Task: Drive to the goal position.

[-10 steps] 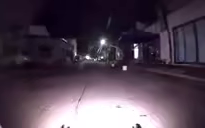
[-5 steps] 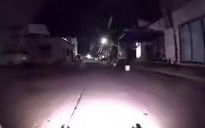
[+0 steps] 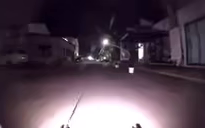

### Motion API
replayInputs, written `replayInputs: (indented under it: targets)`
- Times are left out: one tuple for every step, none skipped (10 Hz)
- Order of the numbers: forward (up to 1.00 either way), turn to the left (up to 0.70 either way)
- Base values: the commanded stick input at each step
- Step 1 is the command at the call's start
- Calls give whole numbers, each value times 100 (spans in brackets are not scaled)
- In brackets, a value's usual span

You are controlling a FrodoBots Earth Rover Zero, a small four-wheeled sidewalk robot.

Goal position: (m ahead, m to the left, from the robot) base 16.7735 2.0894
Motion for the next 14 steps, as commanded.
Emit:
replayInputs:
  targets:
    - [85, 0]
    - [85, 0]
    - [85, 0]
    - [85, 0]
    - [85, 0]
    - [85, 0]
    - [85, 0]
    - [85, 0]
    - [85, 0]
    - [85, 0]
    - [85, 0]
    - [85, 0]
    - [85, 0]
    - [85, 0]
